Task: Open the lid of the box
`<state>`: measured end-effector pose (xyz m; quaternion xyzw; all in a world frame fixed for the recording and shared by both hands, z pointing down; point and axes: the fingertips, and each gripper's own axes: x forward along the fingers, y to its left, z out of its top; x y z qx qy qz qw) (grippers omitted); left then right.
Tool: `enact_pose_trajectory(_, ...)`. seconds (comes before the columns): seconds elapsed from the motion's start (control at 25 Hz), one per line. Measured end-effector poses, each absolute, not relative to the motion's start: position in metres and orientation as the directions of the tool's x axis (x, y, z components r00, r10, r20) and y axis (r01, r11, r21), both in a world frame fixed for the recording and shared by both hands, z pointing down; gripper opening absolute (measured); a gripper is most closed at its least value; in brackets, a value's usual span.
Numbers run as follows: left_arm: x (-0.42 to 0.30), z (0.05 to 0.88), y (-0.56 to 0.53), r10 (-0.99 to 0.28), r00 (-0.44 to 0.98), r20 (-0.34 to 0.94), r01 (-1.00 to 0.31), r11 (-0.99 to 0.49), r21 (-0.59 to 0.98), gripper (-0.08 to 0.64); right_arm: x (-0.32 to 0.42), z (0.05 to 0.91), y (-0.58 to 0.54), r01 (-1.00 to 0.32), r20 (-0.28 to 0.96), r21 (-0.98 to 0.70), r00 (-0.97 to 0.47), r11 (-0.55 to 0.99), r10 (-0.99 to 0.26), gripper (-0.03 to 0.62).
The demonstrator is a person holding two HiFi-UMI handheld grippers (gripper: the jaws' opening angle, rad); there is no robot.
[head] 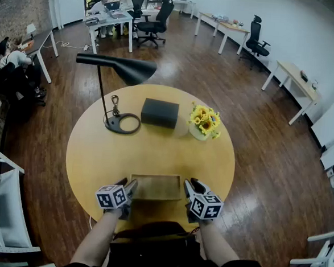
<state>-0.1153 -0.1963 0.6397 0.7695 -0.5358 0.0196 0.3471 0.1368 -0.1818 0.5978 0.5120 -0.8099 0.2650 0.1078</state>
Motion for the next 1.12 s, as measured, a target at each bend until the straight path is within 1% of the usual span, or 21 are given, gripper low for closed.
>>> enact_pose_trajectory(0.2,-0.116,0.652,-0.197,-0.803,0.415,0.428,-0.838,-0.154,0.524,0.212,0.128,0.636,-0.180,-0.890,0.533,-0.309,-0.454,0.336,-0.714,0.121)
enact_pose_trajectory(0.48,-0.116,0.654,-0.196,-0.805,0.436,0.401,-0.808,-0.154,0.569,0.206,0.118,0.665,-0.179,-0.893,0.606,-0.287,-0.449,0.346,-0.656,0.120)
enact_pose_trajectory(0.52,-0.117,0.653,-0.195,-0.811,0.436,0.391,-0.806,-0.158,0.571,0.182,0.117,0.666,-0.179,-0.894,0.612,-0.287,-0.448,0.345,-0.652,0.120)
enact_pose_trajectory(0.56,-0.118,0.653,-0.195,-0.814,0.437,0.384,-0.803,-0.161,0.573,0.175,0.118,0.668,-0.178,-0.895,0.614,-0.287,-0.446,0.341,-0.651,0.120)
enact_pose_trajectory(0.72,-0.123,0.653,-0.192,-0.814,0.452,0.366,-0.781,-0.163,0.603,0.166,0.119,0.668,-0.178,-0.893,0.616,-0.298,-0.450,0.339,-0.646,0.121)
enact_pose_trajectory(0.8,-0.126,0.652,-0.191,-0.813,0.462,0.355,-0.769,-0.167,0.618,0.149,0.118,0.666,-0.178,-0.889,0.615,-0.302,-0.457,0.343,-0.643,0.121)
enact_pose_trajectory(0.92,-0.130,0.654,-0.190,-0.806,0.479,0.347,-0.748,-0.168,0.642,0.146,0.116,0.666,-0.180,-0.887,0.613,-0.311,-0.462,0.342,-0.641,0.121)
enact_pose_trajectory(1.04,-0.134,0.653,-0.190,-0.809,0.487,0.329,-0.719,-0.158,0.677,0.109,0.113,0.666,-0.180,-0.878,0.607,-0.323,-0.479,0.354,-0.634,0.121)
enact_pose_trajectory(1.12,-0.138,0.648,-0.189,-0.813,0.489,0.315,-0.707,-0.158,0.690,0.101,0.113,0.667,-0.180,-0.877,0.605,-0.326,-0.481,0.353,-0.634,0.121)
